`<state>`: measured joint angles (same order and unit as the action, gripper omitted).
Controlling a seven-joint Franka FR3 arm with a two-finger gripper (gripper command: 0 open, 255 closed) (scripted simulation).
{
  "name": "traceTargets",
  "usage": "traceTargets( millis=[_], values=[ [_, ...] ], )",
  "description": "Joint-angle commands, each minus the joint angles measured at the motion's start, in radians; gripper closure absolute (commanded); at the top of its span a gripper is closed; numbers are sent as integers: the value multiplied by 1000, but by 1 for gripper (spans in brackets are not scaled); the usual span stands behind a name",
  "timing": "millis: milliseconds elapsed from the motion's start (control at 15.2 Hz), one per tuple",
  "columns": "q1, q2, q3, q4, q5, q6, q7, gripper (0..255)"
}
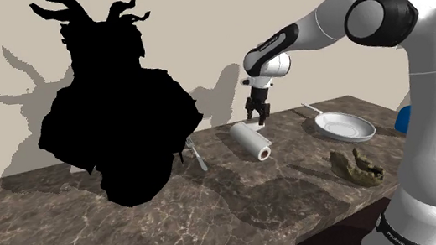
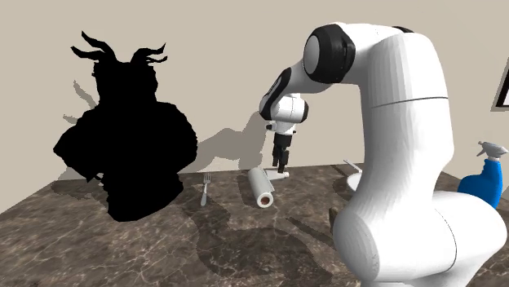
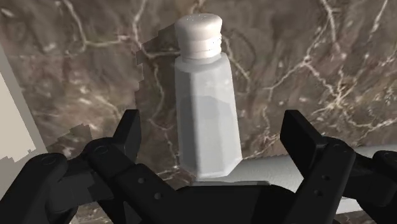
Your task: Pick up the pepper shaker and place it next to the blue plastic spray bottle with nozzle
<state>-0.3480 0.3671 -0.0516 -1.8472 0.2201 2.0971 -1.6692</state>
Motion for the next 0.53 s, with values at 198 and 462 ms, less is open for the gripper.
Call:
traceTargets(
  millis=[198,462],
  values=[
    [-5,38,11,-15,12,45,-49,0],
    [-3,48,13,-24,15,63,-50,0]
  ],
)
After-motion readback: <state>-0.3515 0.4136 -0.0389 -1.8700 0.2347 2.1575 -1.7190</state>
